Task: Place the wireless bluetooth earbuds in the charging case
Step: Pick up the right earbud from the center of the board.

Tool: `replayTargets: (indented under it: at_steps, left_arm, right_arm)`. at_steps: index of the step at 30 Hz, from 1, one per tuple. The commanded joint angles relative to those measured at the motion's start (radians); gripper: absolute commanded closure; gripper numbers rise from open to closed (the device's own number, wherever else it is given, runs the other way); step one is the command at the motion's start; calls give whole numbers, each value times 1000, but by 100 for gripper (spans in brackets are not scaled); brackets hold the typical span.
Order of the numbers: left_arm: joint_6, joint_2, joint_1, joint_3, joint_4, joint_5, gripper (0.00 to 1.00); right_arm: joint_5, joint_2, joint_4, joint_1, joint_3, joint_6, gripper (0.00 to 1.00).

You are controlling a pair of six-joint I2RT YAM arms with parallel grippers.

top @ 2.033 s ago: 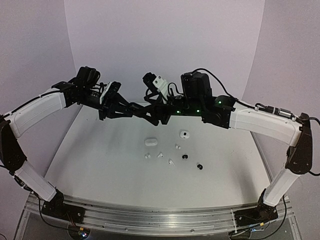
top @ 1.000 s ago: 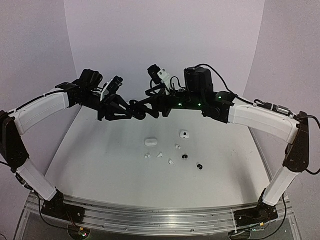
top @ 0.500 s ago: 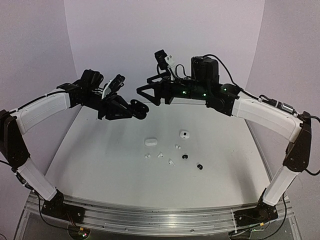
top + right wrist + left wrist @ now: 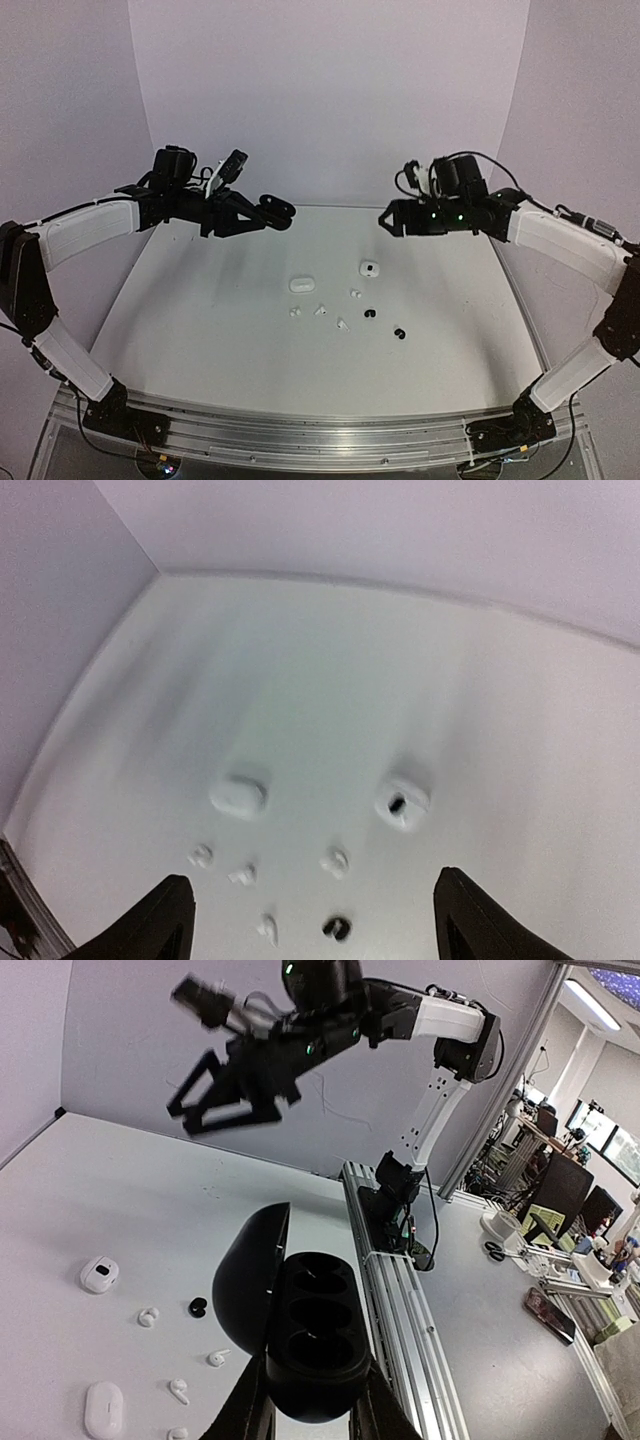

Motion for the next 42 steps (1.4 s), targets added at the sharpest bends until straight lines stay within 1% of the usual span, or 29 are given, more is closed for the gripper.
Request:
replayTargets:
  at_steps: [1, 5, 10, 12, 16, 18, 23, 26, 31, 39, 42]
  left_arm:
    - [-61, -64, 4, -36, 126, -14, 100]
    - [-61, -73, 3, -46, 121, -14, 100]
    - [-57, -82, 4, -62, 119, -10, 100]
    - [-57, -84, 4, -65, 119, -8, 100]
    - [-54, -87, 4, -67, 119, -5, 100]
    - [-49, -90, 4, -69, 117, -5, 100]
    - [-38, -92, 4, -71, 112, -8, 100]
    - [-34, -90, 4, -71, 109, -8, 100]
    - [-23, -88, 3, -66, 101, -9, 100]
    - [-5, -85, 4, -65, 88, -11, 100]
    - [2, -84, 4, -65, 87, -16, 100]
  right_arm:
    - [11, 67, -229, -18, -162, -29, 20]
    - [29, 114, -233, -20, -248, -71, 22]
    - [20, 183, -233, -28, -266, -110, 28]
    - [17, 205, -232, -34, -264, -120, 32]
    - [12, 242, -233, -46, -264, -138, 47]
    - [10, 258, -233, -48, -270, -149, 50]
    - [-15, 275, -233, -48, -276, -157, 49]
    - [-56, 291, -232, -48, -269, -162, 49]
    - [-102, 311, -233, -48, -273, -158, 53]
    - [-149, 292, -230, -41, -281, -139, 55]
    - [-150, 292, -230, -30, -290, -129, 59]
